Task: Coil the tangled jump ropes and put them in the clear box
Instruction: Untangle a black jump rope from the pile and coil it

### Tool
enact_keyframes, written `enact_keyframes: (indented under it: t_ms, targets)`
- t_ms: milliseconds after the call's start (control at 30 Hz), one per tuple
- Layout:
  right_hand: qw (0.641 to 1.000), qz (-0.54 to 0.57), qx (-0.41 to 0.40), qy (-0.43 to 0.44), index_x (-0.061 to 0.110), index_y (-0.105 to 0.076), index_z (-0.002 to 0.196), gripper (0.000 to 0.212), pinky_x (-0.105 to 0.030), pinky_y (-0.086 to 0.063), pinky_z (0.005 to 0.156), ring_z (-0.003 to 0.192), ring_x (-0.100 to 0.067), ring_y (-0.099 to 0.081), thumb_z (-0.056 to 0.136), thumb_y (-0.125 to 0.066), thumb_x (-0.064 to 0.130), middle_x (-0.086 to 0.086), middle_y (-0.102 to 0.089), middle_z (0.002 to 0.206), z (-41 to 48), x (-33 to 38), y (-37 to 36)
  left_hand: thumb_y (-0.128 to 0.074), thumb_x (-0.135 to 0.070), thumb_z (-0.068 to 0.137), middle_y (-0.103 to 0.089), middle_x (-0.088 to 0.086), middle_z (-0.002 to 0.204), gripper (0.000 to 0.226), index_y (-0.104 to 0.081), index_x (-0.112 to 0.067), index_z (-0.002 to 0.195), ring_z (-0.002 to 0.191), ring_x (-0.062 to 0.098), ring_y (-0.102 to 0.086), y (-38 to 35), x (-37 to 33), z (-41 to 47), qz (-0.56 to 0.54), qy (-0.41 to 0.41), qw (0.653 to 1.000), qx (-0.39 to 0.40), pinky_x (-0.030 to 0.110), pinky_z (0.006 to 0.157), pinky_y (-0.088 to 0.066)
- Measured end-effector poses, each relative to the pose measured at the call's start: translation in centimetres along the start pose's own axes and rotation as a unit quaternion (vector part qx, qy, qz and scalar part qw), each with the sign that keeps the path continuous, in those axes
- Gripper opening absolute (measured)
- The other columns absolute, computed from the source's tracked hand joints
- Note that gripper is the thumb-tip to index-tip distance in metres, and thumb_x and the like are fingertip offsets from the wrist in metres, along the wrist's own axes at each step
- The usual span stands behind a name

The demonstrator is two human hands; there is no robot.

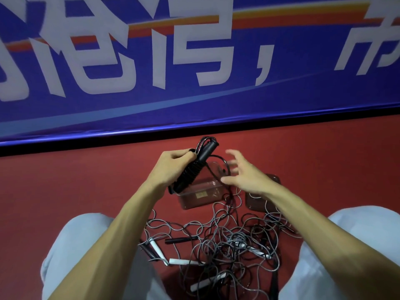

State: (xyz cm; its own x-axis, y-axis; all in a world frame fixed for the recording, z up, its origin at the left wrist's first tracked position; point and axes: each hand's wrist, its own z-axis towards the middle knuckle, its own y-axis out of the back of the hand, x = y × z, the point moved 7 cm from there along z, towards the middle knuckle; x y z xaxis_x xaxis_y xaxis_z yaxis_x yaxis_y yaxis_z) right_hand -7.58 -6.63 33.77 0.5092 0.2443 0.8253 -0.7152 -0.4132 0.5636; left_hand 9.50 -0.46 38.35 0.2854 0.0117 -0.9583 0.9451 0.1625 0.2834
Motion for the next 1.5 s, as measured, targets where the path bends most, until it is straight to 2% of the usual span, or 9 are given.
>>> enact_keyframes:
  t_ms: [100,200,300,400,633,867,1000,1200,1500]
  targets:
    - [0.996,-0.041,-0.014,0.079,0.020,-0.020,0.148,0.087,-0.023,-0.023,0.108,0.137,-0.007,-0.027,0.080,-0.075,0.016,-0.002,-0.030,0.152,-0.8,2.3,-0.2,-0.053,-0.020,0.094,-0.063,0.007,0.065,0.027,-0.074,-0.019,0.078,0.050,0.024,-0.058,-1.0,0.2,-0.2,0.016,0.007,0.998,0.056,0.025,0.041,-0.047]
    - [0.989,-0.084,-0.055,0.112,0.015,-0.046,0.133,0.065,-0.037,-0.017,0.118,0.132,-0.015,-0.037,0.078,-0.078,0.023,-0.003,-0.048,0.140,-1.0,3.6,-0.5,-0.053,-0.024,0.094,-0.067,0.015,0.073,0.024,-0.075,-0.015,0.088,0.054,0.031,-0.061,-1.7,0.4,-0.2,0.007,0.017,0.996,0.089,0.031,0.044,-0.052]
    - [0.991,-0.005,-0.052,0.124,0.023,-0.064,0.105,0.031,-0.024,-0.042,0.095,0.097,0.000,-0.056,0.078,-0.072,0.008,0.010,-0.064,0.102,-0.8,4.1,-0.8,-0.055,-0.027,0.094,-0.068,0.024,0.081,0.023,-0.074,-0.014,0.088,0.056,0.034,-0.061,-1.5,0.5,-0.1,-0.013,0.025,0.995,0.091,0.035,0.049,-0.052]
    - [0.993,-0.002,-0.042,0.113,0.019,-0.064,0.089,0.014,-0.024,-0.046,0.076,0.082,-0.008,-0.060,0.078,-0.064,0.009,0.003,-0.068,0.087,0.0,3.2,-1.0,-0.057,-0.028,0.094,-0.064,0.022,0.075,0.025,-0.072,-0.015,0.079,0.049,0.033,-0.060,-1.1,0.6,-0.1,-0.032,0.033,0.996,0.078,0.031,0.043,-0.050]
    - [0.983,0.183,0.010,0.030,0.008,-0.060,0.084,0.012,-0.024,-0.050,0.048,0.053,-0.020,-0.062,0.084,-0.069,0.000,-0.011,-0.063,0.063,-0.3,1.3,-0.7,-0.055,-0.020,0.095,-0.068,0.010,0.078,0.024,-0.072,-0.029,0.110,0.044,0.025,-0.058,-0.5,0.5,0.0,-0.123,0.044,0.991,0.012,0.027,0.038,-0.048]
    - [0.993,-0.112,0.013,0.020,0.024,-0.060,0.084,0.014,-0.022,-0.042,0.065,0.066,-0.004,-0.053,0.085,-0.070,0.015,0.009,-0.062,0.075,0.2,-0.2,0.1,-0.060,-0.020,0.095,-0.069,0.006,0.079,0.017,-0.071,-0.021,0.109,0.050,0.017,-0.061,-0.6,1.0,0.8,-0.150,0.025,0.987,-0.048,0.028,0.041,-0.052]
    - [0.993,-0.112,-0.017,0.026,0.026,-0.058,0.080,0.014,-0.025,-0.046,0.058,0.061,-0.008,-0.063,0.094,-0.058,0.026,0.006,-0.065,0.067,-0.3,0.6,1.4,-0.066,-0.022,0.091,-0.072,0.003,0.088,0.026,-0.066,-0.026,0.117,0.068,0.007,-0.069,-0.3,1.2,1.7,-0.065,-0.054,0.996,-0.032,0.021,0.058,-0.054]
    - [0.956,-0.273,0.036,0.098,0.019,-0.062,0.087,0.011,-0.036,-0.047,0.080,0.076,-0.024,-0.059,0.092,-0.057,0.027,0.003,-0.060,0.072,-1.7,2.5,1.2,-0.071,-0.046,0.083,-0.070,-0.002,0.110,0.046,-0.059,-0.038,0.127,0.102,0.020,-0.065,-0.8,2.1,1.9,0.289,-0.109,0.949,-0.062,0.039,0.085,-0.052]
    - [0.895,-0.367,0.058,0.248,0.031,-0.047,0.090,0.020,-0.029,-0.035,0.061,0.077,-0.013,-0.052,0.089,-0.058,0.015,0.009,-0.062,0.089,-4.8,6.0,-0.7,-0.068,-0.043,0.085,-0.065,-0.005,0.122,0.047,-0.048,-0.042,0.128,0.110,0.026,-0.060,-3.5,4.0,2.0,0.467,-0.103,0.876,0.057,0.036,0.075,-0.045]
